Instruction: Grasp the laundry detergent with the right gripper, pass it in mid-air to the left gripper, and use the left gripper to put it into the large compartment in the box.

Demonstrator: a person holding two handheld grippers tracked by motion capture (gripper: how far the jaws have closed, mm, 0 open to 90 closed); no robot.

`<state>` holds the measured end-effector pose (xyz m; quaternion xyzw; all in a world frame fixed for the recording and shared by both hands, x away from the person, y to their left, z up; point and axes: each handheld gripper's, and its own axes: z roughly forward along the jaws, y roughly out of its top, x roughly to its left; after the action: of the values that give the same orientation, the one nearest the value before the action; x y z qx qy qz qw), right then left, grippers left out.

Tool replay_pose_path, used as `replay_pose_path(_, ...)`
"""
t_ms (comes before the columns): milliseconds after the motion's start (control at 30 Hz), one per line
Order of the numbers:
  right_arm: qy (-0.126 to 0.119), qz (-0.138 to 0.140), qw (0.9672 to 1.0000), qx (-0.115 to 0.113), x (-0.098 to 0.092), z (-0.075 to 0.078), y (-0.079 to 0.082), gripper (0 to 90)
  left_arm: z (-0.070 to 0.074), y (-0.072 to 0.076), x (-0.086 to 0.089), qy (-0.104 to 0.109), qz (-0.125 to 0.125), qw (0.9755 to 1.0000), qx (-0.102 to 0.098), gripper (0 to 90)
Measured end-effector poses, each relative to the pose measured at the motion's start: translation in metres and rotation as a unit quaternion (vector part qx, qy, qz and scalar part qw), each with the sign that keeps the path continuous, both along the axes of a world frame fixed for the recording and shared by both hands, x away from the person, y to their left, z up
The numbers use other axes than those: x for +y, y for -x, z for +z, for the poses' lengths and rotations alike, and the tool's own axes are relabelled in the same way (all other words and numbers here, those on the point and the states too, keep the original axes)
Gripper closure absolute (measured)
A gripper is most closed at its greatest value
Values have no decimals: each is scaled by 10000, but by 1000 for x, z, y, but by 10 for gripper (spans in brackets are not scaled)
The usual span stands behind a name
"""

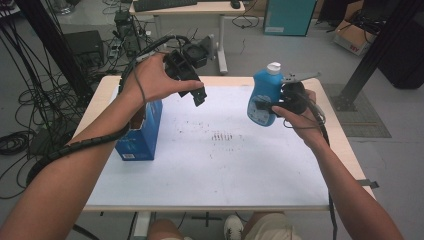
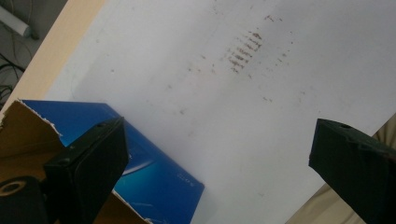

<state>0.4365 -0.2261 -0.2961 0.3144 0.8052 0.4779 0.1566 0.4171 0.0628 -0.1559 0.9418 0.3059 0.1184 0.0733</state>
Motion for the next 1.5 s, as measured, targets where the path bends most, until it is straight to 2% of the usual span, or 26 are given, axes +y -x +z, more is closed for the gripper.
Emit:
replay_pose_path(100, 5, 173, 9998, 39, 12, 3, 1, 438, 4, 1, -1, -4, -75, 10000, -33, 51)
replay_pose_path(233, 81, 473, 9988, -29, 32, 4, 1, 438, 9, 1, -4, -9, -255, 9997, -24, 50)
replay_pose_path(333, 122, 767, 9969, -137, 44, 4, 0, 438, 11, 2, -6, -35, -408, 9991, -50, 49)
replay_pose_path(400, 61, 919, 9957, -36, 53, 3, 2, 438, 11, 2, -7, -5, -492, 9988, -43, 49)
replay_pose_path(500, 114, 1247, 9921, 30, 67, 0, 1, 438, 12, 4, -8, -111, -640, 9979, -55, 49)
replay_pose_path(600, 157, 1509, 9884, 94, 80, -3, 2, 437, 13, 6, -7, -124, -684, 9976, -66, 49)
replay_pose_path(733, 221, 1919, 9811, 128, 96, -9, 1, 437, 16, 8, -5, -188, -758, 9969, -40, 48)
replay_pose_path(867, 239, 2182, 9755, 167, 109, -12, 2, 437, 20, 11, -4, -206, -840, 9963, -17, 48)
replay_pose_path(933, 247, 2330, 9721, 138, 114, -13, 3, 436, 22, 13, -4, -185, -977, 9950, 11, 47)
replay_pose_path(967, 236, 2464, 9688, 146, 119, -13, 4, 436, 23, 14, -5, -181, -1004, 9948, 54, 47)
replay_pose_path(1000, 212, 2530, 9671, 147, 122, -13, 4, 436, 24, 14, -6, -214, -1057, 9942, 44, 47)
replay_pose_path(1033, 212, 2530, 9671, 147, 122, -13, 4, 436, 24, 16, -7, -254, -1089, 9937, 39, 47)
replay_pose_path(1100, 233, 2676, 9632, 117, 128, -13, 6, 436, 25, 17, -8, -273, -1157, 9929, 45, 48)
replay_pose_path(1133, 223, 2706, 9624, 115, 130, -13, 7, 435, 27, 17, -9, -276, -1209, 9923, 74, 48)
replay_pose_path(1167, 230, 2788, 9600, 92, 133, -14, 8, 435, 28, 18, -10, -249, -1257, 9917, 69, 48)
replay_pose_path(1233, 235, 2879, 9574, 49, 137, -13, 10, 435, 30, 20, -10, -200, -1387, 9900, 150, 47)
replay_pose_path(1267, 236, 2904, 9566, 10, 138, -13, 11, 436, 31, 20, -11, -191, -1451, 9890, 203, 46)
replay_pose_path(1300, 232, 2921, 9561, -19, 139, -13, 12, 436, 30, 21, -11, -182, -1452, 9891, 162, 45)
replay_pose_path(1367, 206, 2945, 9554, -54, 141, -12, 12, 436, 31, 20, -13, -335, -1556, 9869, 262, 45)
replay_pose_path(1400, 185, 2975, 9545, -87, 141, -12, 13, 436, 29, 22, -14, -230, -1501, 9881, 257, 44)
replay_pose_path(1433, 171, 3012, 9533, -110, 142, -12, 14, 436, 30, 21, -14, -366, -1631, 9854, 321, 44)
replay_pose_path(1467, 165, 3040, 9525, -124, 142, -11, 15, 436, 29, 23, -15, -260, -1556, 9870, 308, 44)
replay_pose_path(1500, 165, 3064, 9517, -149, 143, -11, 16, 435, 29, 22, -15, -412, -1679, 9844, 339, 44)
